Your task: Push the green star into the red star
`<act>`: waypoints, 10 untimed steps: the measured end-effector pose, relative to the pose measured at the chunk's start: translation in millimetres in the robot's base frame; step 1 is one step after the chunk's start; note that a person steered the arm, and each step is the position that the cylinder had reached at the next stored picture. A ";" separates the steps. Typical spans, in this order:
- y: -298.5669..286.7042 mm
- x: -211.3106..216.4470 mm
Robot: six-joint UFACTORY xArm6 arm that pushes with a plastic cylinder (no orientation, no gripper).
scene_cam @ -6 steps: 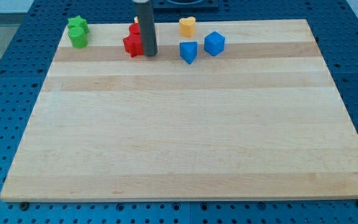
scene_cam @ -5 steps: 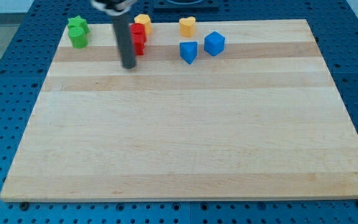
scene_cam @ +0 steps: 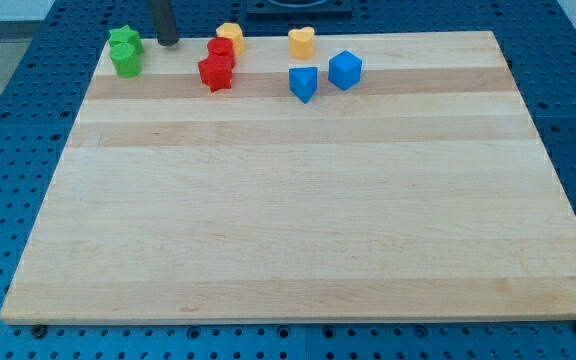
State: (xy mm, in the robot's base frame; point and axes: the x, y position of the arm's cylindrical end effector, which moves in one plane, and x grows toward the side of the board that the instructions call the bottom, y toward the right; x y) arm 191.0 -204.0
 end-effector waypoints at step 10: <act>-98.7 -0.1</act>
State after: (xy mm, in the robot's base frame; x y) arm 190.9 -302.8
